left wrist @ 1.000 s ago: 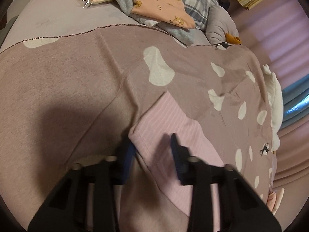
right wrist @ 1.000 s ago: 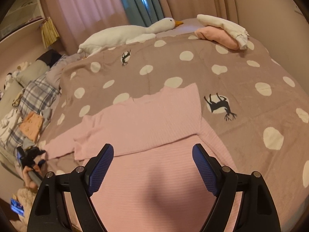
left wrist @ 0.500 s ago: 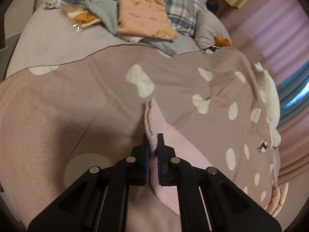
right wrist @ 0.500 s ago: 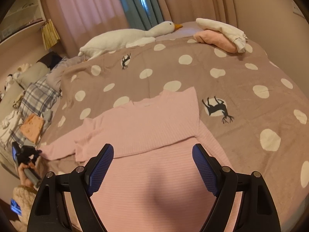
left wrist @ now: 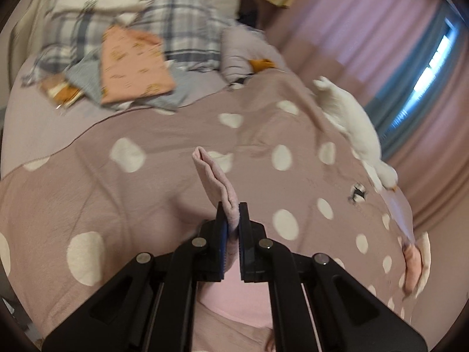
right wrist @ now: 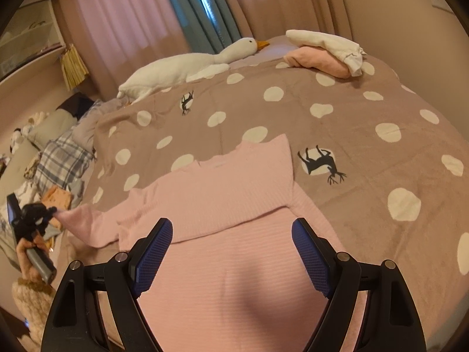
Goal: Fold small clothes
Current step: 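Lift the sleeve with the left tool, lay it across the body, release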
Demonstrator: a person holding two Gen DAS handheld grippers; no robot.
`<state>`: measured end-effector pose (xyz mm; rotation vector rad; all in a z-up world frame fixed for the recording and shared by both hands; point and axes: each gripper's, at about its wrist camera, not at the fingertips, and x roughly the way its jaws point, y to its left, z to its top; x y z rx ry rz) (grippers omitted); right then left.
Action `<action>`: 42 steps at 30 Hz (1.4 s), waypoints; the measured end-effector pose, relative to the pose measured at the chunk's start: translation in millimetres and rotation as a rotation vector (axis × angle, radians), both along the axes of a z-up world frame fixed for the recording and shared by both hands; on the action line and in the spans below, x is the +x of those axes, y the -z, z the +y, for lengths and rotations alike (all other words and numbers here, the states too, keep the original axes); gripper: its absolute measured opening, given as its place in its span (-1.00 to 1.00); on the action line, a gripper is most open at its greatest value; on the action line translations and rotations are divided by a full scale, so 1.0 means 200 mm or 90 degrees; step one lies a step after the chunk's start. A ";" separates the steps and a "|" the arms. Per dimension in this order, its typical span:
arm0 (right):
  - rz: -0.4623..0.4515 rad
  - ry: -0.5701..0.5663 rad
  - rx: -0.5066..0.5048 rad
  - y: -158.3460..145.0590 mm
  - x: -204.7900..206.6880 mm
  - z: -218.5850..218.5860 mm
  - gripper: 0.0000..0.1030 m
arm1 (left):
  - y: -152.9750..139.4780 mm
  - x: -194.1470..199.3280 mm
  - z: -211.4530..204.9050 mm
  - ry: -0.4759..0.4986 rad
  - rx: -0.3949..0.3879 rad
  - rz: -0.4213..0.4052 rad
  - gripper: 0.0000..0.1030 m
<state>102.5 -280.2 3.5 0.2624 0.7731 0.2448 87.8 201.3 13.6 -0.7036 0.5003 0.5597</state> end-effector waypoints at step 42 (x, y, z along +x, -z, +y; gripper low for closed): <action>0.043 0.045 0.031 0.11 0.00 -0.17 0.61 | 0.56 0.51 -1.22 0.430 0.022 0.250 -0.81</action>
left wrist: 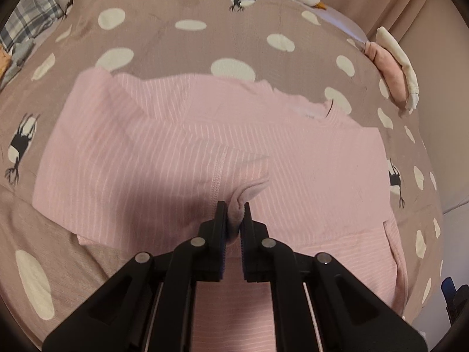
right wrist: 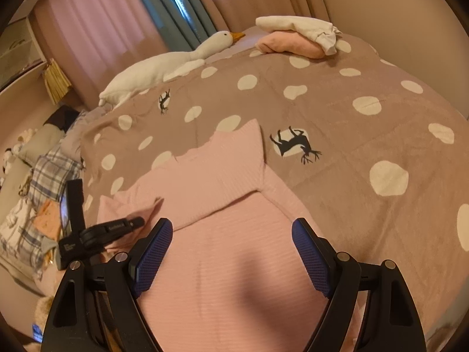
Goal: Fold small clothes
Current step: 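Lift the sleeve with the left tool, lay it across the body, release, then move the right tool to the shirt hem and grasp it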
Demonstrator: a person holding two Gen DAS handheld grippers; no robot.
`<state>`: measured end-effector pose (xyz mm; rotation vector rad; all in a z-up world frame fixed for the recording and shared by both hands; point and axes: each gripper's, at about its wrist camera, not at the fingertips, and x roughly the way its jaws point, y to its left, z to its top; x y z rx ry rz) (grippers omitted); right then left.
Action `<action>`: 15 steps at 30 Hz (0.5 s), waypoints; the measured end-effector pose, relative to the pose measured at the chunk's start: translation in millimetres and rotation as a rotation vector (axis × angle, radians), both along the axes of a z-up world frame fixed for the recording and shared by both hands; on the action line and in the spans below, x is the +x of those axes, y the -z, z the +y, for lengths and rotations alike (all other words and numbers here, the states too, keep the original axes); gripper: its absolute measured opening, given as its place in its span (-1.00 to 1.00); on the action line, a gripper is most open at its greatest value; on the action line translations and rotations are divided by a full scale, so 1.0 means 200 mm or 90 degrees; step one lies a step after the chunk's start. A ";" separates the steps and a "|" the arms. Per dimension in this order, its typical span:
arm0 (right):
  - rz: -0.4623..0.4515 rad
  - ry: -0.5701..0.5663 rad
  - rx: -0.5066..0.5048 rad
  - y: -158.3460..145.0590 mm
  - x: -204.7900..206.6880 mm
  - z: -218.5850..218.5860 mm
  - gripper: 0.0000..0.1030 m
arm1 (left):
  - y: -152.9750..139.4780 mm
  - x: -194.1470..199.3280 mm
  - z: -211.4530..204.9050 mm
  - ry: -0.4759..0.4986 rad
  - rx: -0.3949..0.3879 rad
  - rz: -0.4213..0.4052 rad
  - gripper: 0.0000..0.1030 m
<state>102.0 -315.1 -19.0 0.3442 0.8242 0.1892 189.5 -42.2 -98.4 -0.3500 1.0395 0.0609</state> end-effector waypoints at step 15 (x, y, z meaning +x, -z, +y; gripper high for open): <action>0.022 -0.104 -0.003 0.02 0.17 0.23 0.61 | -0.36 -0.30 0.31 -0.061 -0.038 -0.119 0.50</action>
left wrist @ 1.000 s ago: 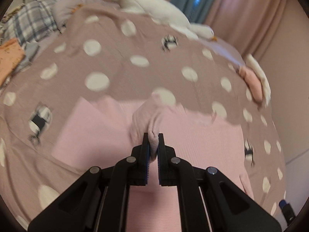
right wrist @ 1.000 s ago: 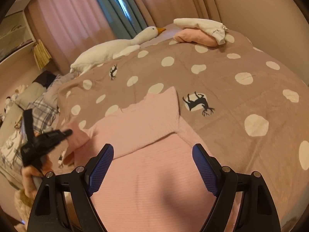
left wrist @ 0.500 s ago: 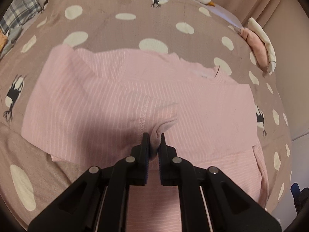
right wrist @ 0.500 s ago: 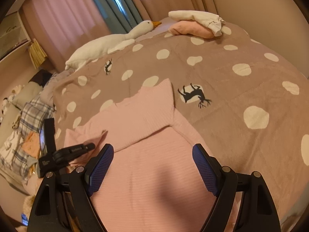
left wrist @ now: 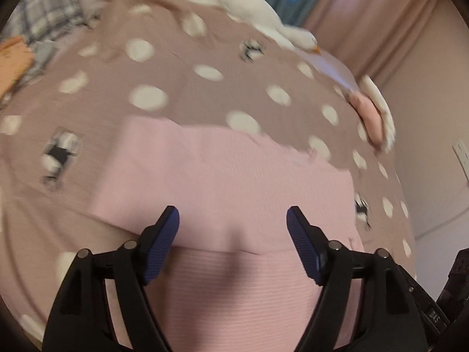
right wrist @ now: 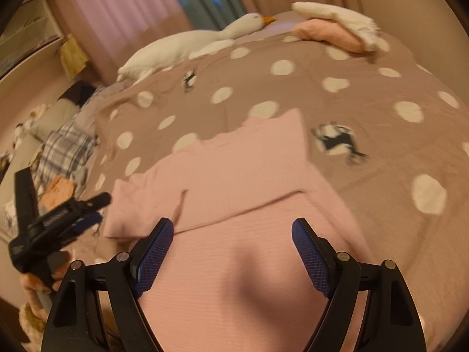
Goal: Fold small clothes
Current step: 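Move the right tool to the shirt hem and grasp it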
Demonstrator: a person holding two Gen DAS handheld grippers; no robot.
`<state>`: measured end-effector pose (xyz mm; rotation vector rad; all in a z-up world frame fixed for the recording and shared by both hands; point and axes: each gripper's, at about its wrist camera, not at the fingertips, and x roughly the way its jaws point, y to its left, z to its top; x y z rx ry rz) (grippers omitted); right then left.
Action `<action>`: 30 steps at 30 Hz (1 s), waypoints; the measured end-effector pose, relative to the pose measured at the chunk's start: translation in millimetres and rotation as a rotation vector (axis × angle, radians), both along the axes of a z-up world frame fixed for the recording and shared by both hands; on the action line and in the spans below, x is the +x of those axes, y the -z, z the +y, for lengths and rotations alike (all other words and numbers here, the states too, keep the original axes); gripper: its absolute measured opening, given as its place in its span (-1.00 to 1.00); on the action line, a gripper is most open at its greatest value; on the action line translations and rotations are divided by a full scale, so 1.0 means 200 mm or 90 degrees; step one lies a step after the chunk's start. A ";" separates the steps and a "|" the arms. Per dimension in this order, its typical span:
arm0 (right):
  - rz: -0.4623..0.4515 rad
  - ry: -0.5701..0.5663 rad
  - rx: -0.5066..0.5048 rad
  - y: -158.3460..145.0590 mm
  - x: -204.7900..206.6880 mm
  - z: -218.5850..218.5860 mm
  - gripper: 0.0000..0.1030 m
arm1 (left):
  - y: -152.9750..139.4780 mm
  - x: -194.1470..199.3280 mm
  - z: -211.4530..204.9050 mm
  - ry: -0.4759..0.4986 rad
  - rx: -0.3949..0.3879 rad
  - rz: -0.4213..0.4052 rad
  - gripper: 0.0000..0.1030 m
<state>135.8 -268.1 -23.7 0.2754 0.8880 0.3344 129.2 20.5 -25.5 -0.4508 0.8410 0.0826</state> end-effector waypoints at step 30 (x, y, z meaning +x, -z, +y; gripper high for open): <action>0.078 -0.166 -0.254 0.38 0.32 0.95 -0.38 | 0.13 -0.42 0.59 -0.224 0.008 0.050 0.50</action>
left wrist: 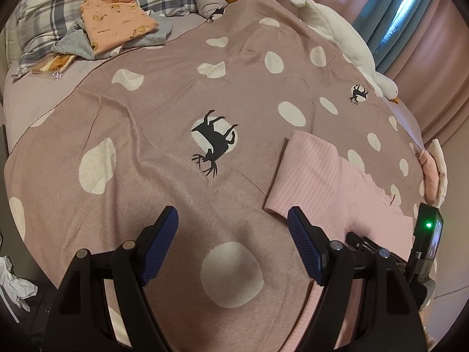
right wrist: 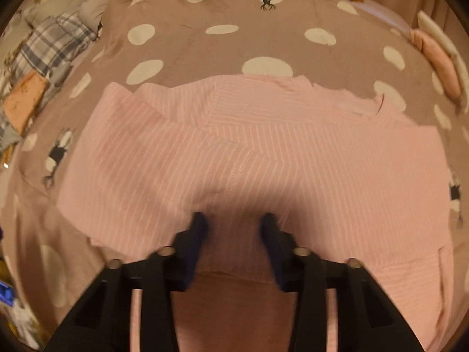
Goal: Fold small clothes
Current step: 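Move the right tool to the shirt hem and grasp it, then lift the hem with the right tool and fold it toward the collar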
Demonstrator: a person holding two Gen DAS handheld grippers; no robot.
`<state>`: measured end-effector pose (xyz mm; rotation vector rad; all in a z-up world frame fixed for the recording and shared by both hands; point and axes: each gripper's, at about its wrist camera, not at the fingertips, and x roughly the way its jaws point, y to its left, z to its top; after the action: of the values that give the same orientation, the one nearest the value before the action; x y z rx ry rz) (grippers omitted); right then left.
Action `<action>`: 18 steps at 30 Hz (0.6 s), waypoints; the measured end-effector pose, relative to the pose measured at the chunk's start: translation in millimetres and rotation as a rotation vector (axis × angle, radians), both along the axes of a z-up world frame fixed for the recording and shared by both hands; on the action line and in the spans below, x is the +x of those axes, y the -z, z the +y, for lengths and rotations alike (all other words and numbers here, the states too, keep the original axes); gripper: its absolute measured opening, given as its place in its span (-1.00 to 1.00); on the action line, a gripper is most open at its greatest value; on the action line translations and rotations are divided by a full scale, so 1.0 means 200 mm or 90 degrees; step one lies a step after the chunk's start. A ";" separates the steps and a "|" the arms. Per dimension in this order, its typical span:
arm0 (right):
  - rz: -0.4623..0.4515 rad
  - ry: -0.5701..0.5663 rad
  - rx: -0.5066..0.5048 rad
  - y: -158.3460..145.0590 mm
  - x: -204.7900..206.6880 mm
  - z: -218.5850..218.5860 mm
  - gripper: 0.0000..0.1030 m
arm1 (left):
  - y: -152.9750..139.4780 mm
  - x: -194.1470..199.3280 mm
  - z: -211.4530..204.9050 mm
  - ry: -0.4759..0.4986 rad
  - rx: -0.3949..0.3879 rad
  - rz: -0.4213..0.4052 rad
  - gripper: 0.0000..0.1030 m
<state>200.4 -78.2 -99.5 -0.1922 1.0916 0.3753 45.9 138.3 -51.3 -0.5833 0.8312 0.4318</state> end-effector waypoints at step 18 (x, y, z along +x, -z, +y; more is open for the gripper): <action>-0.125 -0.052 0.033 -0.38 -0.07 -0.02 -0.84 | -0.02 0.05 -0.06 0.023 0.004 0.000 0.50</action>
<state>186.6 -82.7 -23.8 -0.2239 0.8814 0.4483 56.2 126.5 -47.3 -0.5612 0.8386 0.4006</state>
